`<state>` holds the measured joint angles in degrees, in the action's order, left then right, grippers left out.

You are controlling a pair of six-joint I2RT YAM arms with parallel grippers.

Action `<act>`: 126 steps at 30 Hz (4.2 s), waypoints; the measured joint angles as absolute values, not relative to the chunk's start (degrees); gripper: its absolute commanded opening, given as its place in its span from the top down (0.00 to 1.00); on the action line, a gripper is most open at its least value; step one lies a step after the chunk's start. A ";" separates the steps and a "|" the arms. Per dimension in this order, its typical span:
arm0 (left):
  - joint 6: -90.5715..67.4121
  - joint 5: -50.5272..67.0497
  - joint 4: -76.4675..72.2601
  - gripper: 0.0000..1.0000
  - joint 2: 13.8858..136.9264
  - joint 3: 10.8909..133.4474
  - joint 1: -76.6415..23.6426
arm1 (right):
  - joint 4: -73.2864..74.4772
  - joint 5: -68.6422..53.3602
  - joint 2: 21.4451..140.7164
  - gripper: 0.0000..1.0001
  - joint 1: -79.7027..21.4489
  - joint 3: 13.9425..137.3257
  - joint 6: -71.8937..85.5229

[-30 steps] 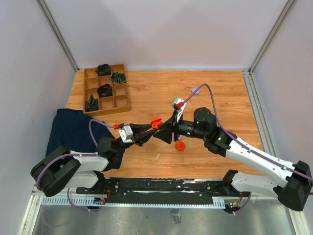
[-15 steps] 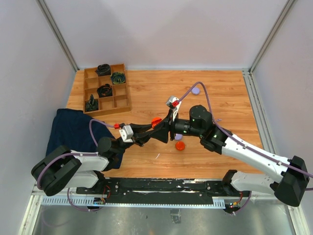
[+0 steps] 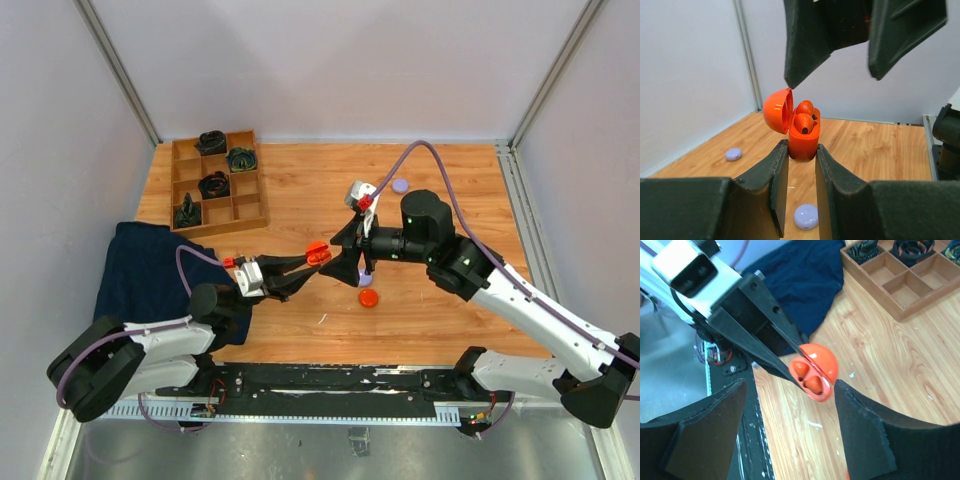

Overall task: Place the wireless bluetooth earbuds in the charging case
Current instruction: Place the earbud in the charging case, then close the charging case at the center of the board, then place the charging case at the center of the board, then pick up the charging case at the center of the board.

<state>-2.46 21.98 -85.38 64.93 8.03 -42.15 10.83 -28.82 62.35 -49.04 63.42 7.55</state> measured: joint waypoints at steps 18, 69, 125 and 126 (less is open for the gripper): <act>0.19 29.76 -70.28 1.00 58.85 10.35 -42.15 | 23.38 -38.35 71.59 0.14 -47.44 69.97 -2.90; -36.71 21.17 -6.28 0.88 90.70 38.57 -42.24 | 19.73 -20.32 61.98 0.15 -37.32 48.82 6.59; -21.61 -1.23 16.16 0.01 62.22 49.12 -28.32 | 2.17 -1.06 116.25 0.21 -12.03 83.42 6.83; -21.28 -1.96 15.53 0.02 61.45 48.12 -28.25 | 2.00 -0.69 117.84 0.22 -11.99 84.86 6.85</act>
